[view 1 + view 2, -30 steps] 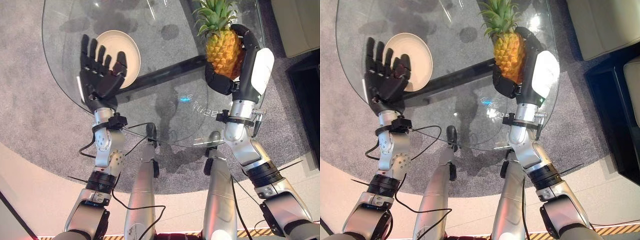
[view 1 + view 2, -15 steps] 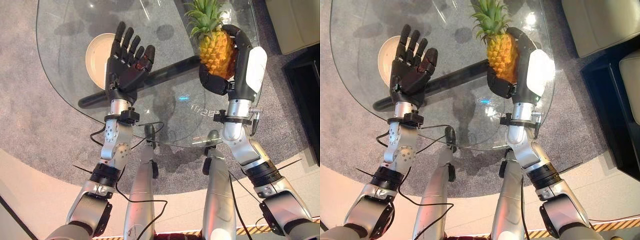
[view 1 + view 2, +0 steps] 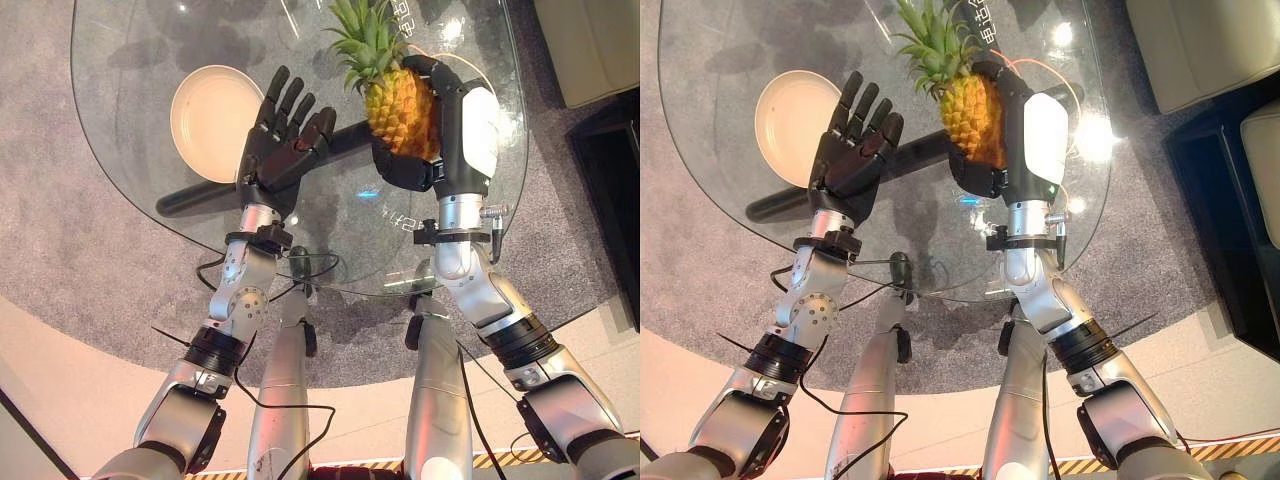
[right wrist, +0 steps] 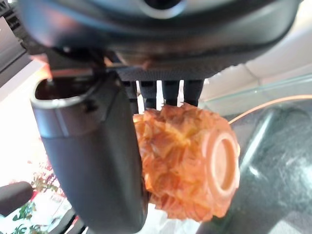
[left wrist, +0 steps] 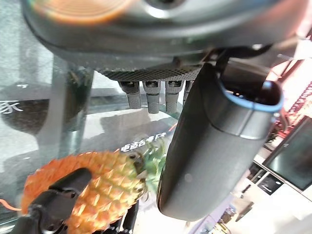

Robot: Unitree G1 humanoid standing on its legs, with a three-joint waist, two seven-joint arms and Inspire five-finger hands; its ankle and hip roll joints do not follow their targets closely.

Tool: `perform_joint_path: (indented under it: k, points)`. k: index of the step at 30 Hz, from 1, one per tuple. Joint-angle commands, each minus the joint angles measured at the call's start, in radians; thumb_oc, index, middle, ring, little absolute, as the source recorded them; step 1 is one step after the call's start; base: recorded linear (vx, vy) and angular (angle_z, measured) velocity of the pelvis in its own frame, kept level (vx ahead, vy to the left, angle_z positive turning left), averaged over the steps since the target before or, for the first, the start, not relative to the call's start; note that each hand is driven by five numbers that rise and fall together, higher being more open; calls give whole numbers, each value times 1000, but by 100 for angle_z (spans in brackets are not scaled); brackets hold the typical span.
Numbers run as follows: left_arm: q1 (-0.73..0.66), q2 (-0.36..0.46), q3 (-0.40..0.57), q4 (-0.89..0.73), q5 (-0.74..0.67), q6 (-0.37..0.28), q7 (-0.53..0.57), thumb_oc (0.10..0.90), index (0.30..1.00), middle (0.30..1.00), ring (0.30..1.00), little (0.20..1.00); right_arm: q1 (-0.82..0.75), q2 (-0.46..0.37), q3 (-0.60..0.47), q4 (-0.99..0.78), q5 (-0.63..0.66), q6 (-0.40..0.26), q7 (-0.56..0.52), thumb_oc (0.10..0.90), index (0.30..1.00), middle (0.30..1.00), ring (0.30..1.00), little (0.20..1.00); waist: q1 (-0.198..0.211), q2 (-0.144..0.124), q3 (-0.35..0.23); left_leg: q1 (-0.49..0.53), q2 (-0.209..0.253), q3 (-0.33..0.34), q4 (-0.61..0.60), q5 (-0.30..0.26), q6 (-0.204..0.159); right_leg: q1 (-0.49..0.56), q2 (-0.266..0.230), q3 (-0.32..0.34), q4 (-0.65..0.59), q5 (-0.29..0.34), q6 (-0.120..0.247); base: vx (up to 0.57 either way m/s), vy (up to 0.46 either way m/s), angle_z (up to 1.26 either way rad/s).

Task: Pick up the fruit to the plate

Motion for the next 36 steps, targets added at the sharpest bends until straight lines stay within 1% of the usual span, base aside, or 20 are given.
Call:
perform_joint_path:
  k: [1,6,12,16,19,21,27,36]
  points:
    - [-116,-20,-15,-123,-8,-40,-70,800,900,900,900,900,-149,2,5,-227,-59,-124,-5,100,300,300,300,200,-9,8,-16,6,-27,9,96,-110,21,59,8,-63,-161,120,0,0,0,0]
    - [-118,-28,-23,-124,-41,-42,-86,800,900,900,900,900,-157,8,27,-229,-50,-128,15,100,300,300,300,200,-6,6,-16,4,-25,8,95,-108,21,58,8,-66,-160,121,0,0,0,0]
    - [-115,-42,-26,-139,-83,-46,-95,800,900,900,900,900,-169,16,60,-246,-48,-109,61,100,300,300,300,200,-1,4,-16,3,-27,5,94,-107,22,59,7,-73,-160,121,-1,0,0,0]
    - [-112,-48,-19,-150,-133,-40,-101,800,900,900,900,900,-169,15,68,-250,-46,-118,79,100,300,300,300,200,0,3,-16,4,-28,3,96,-107,22,60,5,-73,-159,122,-1,0,0,0]
    - [-106,-58,-13,-155,-188,-52,-114,800,900,900,900,900,-169,15,77,-252,-48,-124,88,100,300,300,300,200,2,2,-16,4,-28,3,97,-107,21,62,3,-75,-160,122,0,0,0,0]
    - [-104,-67,-6,-158,-212,-71,-118,800,900,900,900,900,-171,17,80,-257,-52,-124,98,100,300,300,300,200,2,1,-16,5,-29,2,96,-107,21,62,4,-75,-159,122,-1,0,0,0]
    - [-98,-85,10,-176,-247,-105,-126,800,900,900,900,900,-171,18,88,-263,-56,-126,118,100,300,300,300,200,4,-1,-16,4,-30,-2,96,-107,21,63,3,-77,-158,120,-1,0,0,0]
    - [-92,-91,25,-197,-258,-111,-112,800,900,900,900,900,-172,0,107,-272,-96,-149,172,100,300,300,300,200,7,-2,-16,0,-33,-5,100,-107,21,59,3,-79,-151,119,-2,0,0,0]
